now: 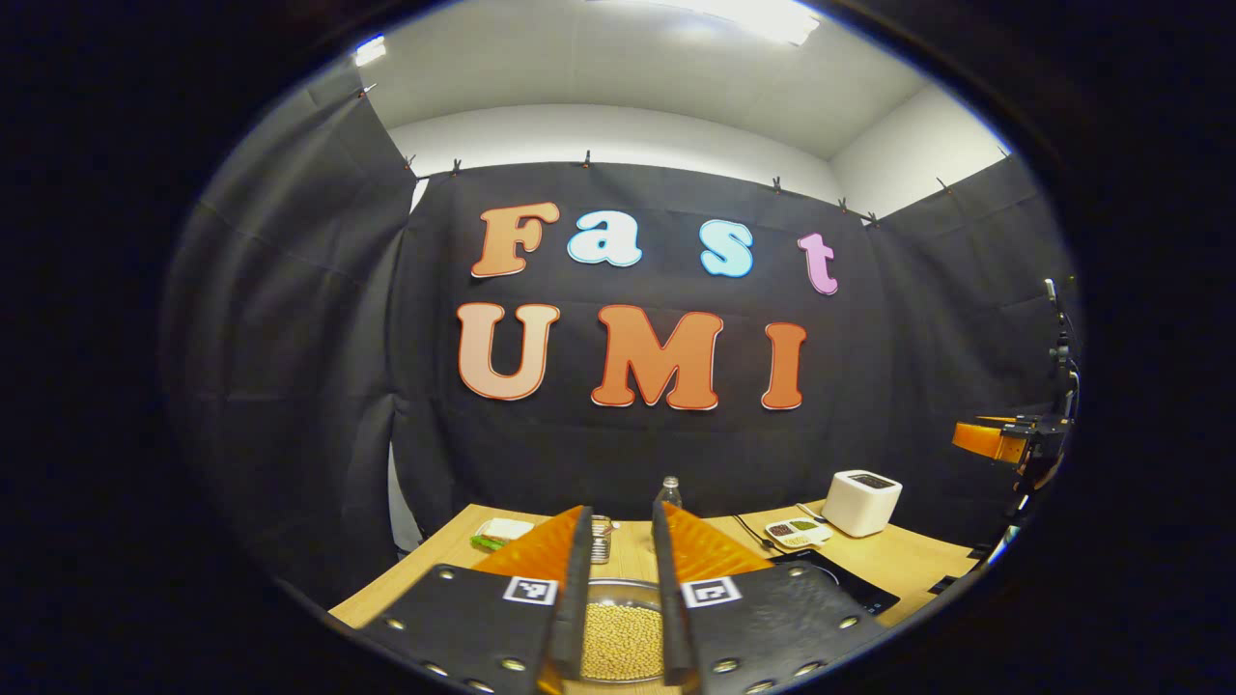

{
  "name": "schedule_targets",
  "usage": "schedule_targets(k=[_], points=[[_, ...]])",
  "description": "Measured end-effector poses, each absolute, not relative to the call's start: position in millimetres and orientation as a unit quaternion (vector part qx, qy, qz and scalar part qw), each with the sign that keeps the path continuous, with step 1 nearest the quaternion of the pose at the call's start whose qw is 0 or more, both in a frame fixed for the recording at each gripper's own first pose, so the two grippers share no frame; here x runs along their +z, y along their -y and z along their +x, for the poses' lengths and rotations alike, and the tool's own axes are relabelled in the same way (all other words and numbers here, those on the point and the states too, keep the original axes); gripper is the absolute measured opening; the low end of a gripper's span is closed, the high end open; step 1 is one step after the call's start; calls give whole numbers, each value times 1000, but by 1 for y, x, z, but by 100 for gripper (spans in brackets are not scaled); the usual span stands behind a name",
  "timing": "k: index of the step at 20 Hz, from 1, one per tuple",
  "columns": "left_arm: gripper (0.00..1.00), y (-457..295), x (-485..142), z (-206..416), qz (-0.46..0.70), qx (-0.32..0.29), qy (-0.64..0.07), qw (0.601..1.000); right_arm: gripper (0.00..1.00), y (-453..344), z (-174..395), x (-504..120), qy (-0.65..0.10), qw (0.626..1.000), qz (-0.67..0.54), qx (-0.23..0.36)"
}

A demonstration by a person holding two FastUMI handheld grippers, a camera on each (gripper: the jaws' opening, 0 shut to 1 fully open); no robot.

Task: First push the handle of the pot to place it horizontally, then grasp the pot with both hands and set it on the induction cooktop.

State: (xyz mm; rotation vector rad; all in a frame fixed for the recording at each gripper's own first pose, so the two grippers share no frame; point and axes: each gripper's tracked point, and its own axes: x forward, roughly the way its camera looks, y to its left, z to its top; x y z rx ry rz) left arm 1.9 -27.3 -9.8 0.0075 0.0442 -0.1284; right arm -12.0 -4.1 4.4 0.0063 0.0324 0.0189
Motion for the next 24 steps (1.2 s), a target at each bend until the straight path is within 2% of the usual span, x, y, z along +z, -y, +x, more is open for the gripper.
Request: schedule_targets(k=[2, 4, 9, 24], points=[[8, 27, -14, 3, 15, -63, -25, 998, 95, 3, -12, 3, -17, 1000, 2, 9], [3, 34, -22, 1, 10, -74, -33, 997, 95, 3, -12, 2, -19, 1000, 4, 11], [3, 40, -47, -4, -12, -96, -63, 993, 95, 6, -11, -1, -21, 1000, 8, 6], [3, 72, -187, -39, -7, -147, -223, 964, 95, 5, -9, -17, -33, 999, 10, 8]])
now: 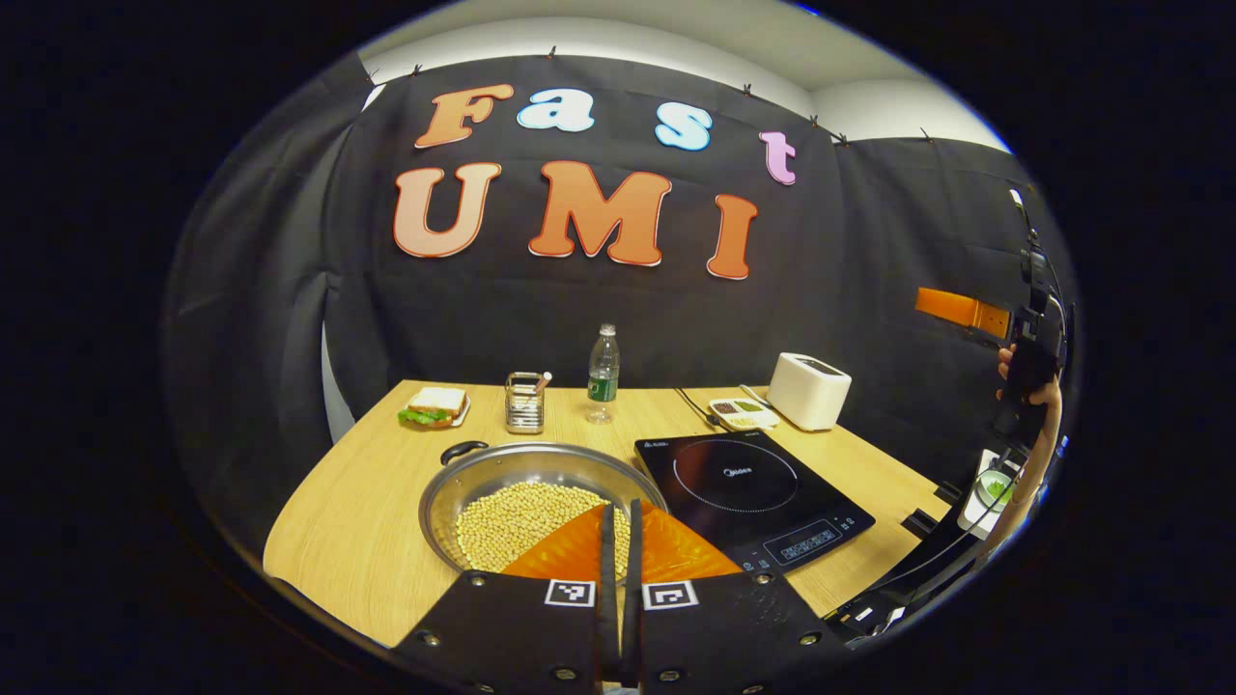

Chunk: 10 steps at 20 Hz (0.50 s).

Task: First push the handle of the pot to place it horizontally, then grasp the pot with both hands and set it on the induction cooktop.

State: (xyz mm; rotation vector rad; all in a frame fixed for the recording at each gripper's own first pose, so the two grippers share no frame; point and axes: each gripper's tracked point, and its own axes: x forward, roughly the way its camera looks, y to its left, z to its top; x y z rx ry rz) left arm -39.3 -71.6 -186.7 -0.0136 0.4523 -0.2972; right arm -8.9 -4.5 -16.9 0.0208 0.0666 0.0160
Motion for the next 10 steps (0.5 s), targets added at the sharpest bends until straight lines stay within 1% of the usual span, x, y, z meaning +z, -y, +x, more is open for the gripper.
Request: schedule_targets(k=[10], points=[[3, 86, -275, -68, -6, -163, -327, 931, 95, 9, -4, -31, -46, 999, 12, 7]])
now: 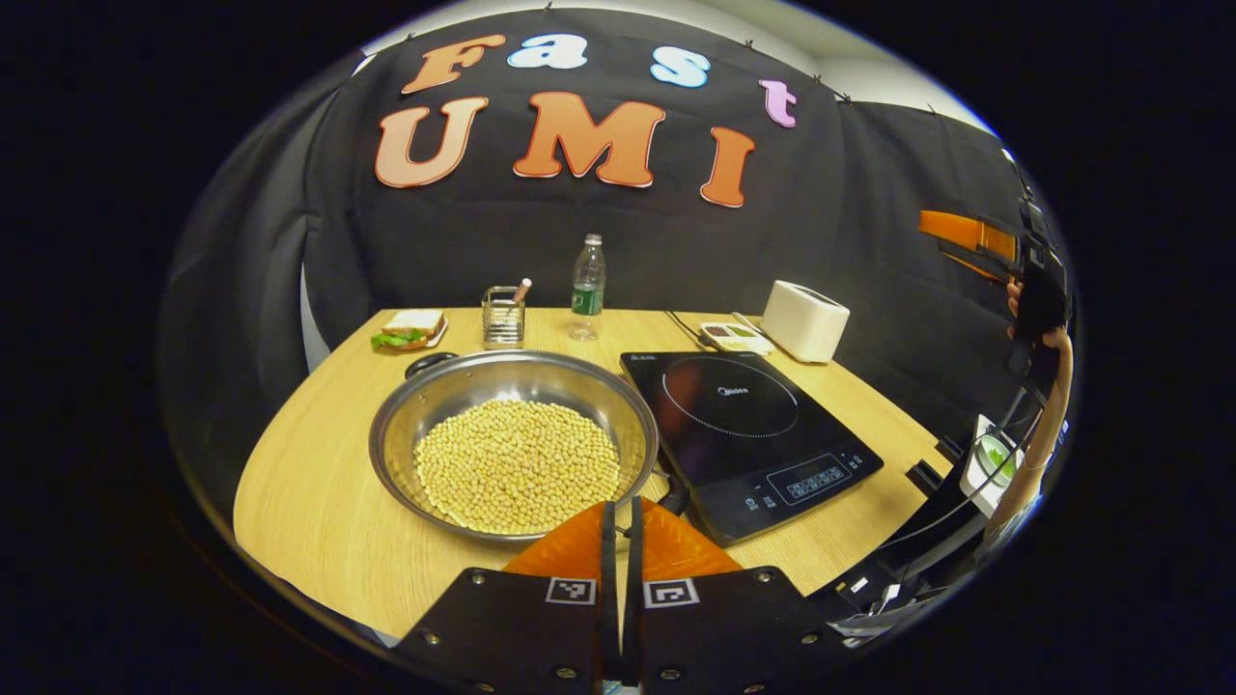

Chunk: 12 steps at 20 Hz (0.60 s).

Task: First push the handle of the pot to place it horizontally, then grasp the pot with both hands and set it on the induction cooktop.

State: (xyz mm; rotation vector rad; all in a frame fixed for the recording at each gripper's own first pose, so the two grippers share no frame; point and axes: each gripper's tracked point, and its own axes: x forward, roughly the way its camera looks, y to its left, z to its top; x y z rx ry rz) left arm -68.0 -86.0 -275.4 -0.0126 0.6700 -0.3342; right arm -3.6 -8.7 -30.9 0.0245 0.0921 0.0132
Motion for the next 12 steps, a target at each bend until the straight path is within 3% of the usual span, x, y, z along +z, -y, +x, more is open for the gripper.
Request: schedule_targets(k=[12], points=[[3, 81, -341, -76, -5, -141, -398, 907, 95, 10, 0, -52, -71, 997, 23, 13]])
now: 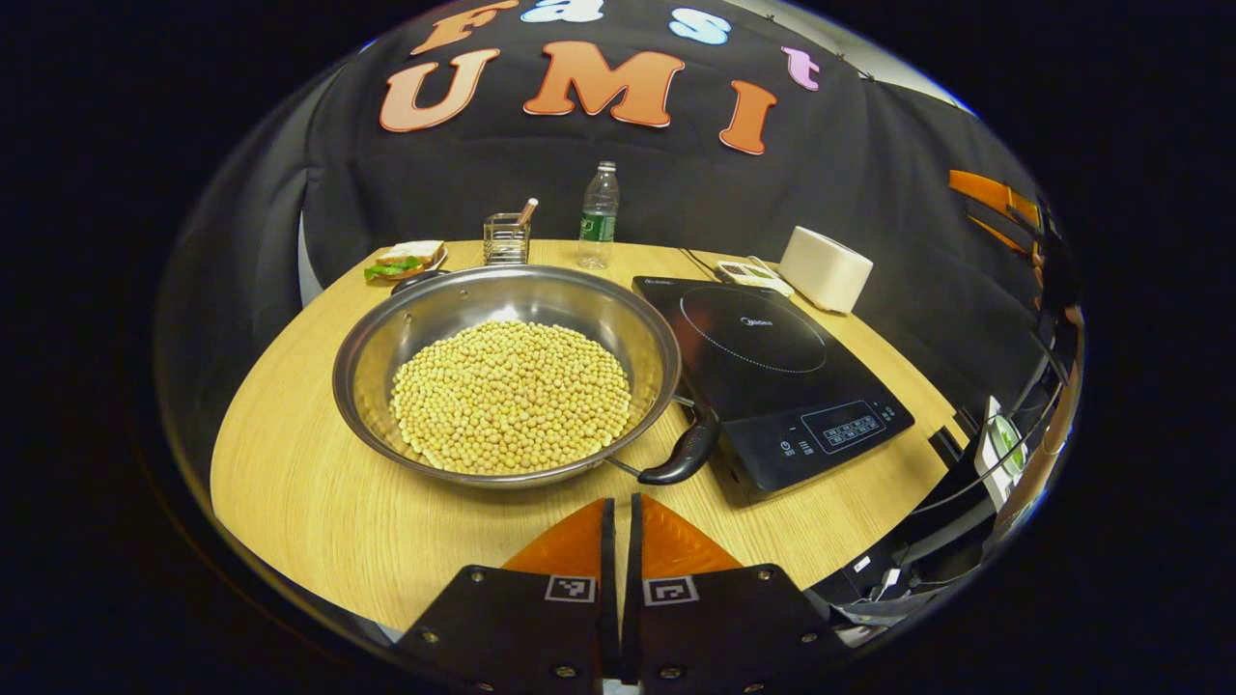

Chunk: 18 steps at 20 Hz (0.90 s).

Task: First push the handle of the pot to place it horizontally, then grasp the pot with both hands and set it on the induction cooktop.

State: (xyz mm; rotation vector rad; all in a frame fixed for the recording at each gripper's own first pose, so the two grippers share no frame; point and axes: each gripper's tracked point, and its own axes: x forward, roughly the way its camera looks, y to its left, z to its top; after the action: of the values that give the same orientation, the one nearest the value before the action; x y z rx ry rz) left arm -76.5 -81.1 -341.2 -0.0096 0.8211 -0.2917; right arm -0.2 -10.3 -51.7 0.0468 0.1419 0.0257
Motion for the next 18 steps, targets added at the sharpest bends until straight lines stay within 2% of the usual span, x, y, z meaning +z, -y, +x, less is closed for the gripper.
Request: schedule_targets(k=[13, 18], points=[[2, 103, -350, -56, -17, -142, -407, 902, 95, 32, 1, -56, -72, 997, 33, -1], [2, 105, -341, -37, -6, -135, -388, 912, 95, 34, -1, -58, -73, 997, 37, -2]])
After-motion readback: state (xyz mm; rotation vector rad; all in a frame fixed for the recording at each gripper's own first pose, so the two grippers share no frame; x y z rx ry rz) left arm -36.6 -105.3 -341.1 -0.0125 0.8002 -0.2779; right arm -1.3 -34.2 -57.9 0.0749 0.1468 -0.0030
